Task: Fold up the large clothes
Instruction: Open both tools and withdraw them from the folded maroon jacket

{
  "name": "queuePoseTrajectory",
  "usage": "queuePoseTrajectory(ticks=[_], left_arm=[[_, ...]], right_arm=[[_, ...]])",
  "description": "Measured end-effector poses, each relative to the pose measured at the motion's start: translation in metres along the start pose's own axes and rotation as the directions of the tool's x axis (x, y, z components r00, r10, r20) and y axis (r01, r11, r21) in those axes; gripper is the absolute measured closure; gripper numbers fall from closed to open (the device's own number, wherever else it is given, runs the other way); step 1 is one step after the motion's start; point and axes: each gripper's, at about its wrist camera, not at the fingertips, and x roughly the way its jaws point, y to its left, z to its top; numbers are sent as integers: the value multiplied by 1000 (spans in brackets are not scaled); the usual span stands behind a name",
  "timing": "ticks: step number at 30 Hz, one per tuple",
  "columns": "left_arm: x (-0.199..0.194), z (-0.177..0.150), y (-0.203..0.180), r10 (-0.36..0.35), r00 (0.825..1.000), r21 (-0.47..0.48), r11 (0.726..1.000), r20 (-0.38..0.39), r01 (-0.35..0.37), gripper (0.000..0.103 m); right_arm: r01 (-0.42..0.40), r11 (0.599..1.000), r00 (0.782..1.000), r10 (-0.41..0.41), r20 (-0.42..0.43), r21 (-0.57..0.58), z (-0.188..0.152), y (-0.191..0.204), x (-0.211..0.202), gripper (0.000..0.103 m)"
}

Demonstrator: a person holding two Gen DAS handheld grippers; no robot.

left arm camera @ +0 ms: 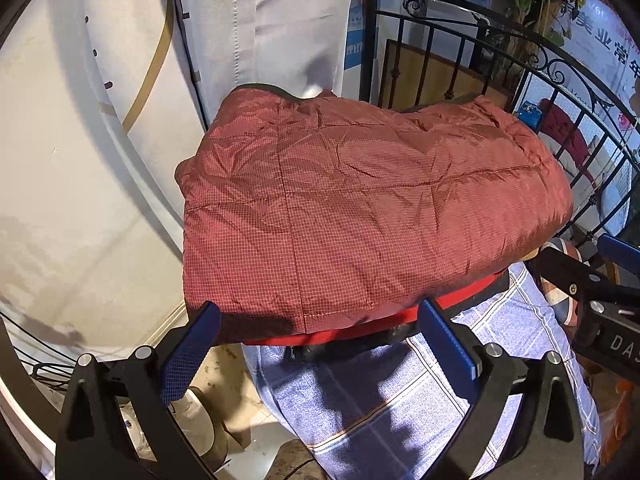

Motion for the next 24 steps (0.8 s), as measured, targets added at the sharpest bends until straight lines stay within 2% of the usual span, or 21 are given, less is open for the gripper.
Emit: queuePoseTrajectory(ticks=[24], left_arm=[[-2, -4, 3, 23, 1000, -13, 1000, -1, -23, 6]], right_arm=[[-9, 1000, 1000, 9, 2, -3, -2, 1, 2, 13]])
